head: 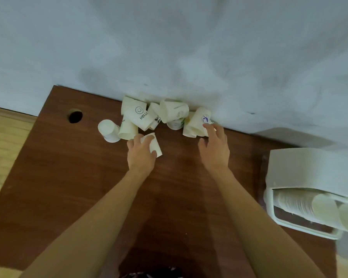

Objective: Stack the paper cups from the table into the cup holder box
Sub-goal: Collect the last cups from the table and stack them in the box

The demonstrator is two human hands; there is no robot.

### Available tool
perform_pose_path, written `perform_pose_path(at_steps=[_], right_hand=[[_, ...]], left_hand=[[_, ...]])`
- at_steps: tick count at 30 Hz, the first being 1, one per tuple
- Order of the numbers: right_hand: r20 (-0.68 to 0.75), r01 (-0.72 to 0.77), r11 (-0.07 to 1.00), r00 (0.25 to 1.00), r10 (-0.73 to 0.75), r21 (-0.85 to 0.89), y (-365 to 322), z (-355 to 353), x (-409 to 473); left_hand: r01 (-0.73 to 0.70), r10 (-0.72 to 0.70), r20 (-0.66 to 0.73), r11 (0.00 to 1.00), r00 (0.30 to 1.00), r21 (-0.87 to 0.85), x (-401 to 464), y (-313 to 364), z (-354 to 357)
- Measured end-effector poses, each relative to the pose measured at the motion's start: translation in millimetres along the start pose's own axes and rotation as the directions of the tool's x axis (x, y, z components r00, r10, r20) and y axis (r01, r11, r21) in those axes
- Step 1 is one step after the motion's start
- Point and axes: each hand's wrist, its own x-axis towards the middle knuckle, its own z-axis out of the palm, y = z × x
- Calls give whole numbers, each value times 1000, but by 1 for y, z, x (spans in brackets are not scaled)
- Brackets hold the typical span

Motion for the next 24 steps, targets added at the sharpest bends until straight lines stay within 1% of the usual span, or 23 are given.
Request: perform_pose_path(at_steps=[2, 5, 8, 11, 13, 15, 17, 19, 24], right_hand=[[-3, -19, 999, 1000, 19, -45, -2, 6, 10], [-13, -91, 995, 996, 90, -47, -5, 14, 23], [-85, -136, 990, 988, 132, -40, -5, 17, 28], [-135, -207, 978, 969, 207, 13, -4, 11, 20], [-132, -239, 968, 960, 247, 78, 0, 6, 7], [-81, -247, 957, 962, 262, 153, 5, 5, -11], [-33, -254, 945, 963, 266, 208, 10, 5, -32], [-39, -239, 950, 967, 252, 203, 15, 2, -54], [-74, -221, 953, 968, 241, 207, 33, -11, -109]], left_hand=[[-56, 56, -21, 998, 998, -26, 0, -2, 4], [-126, 126, -7, 986, 992, -106, -6, -5, 8], [-168, 173, 13, 967, 985, -192, -14, -3, 7], [-196, 195, -30, 950, 980, -241, -21, 1, 4], [-215, 209, -54, 942, 977, -256, -27, 6, 1], [-231, 221, -64, 935, 973, -271, -34, 11, 0], [-200, 198, -39, 934, 980, -297, -42, 16, -2], [-180, 187, -6, 936, 982, -303, -51, 22, -1], [-256, 262, -9, 933, 965, -254, -84, 39, -2]])
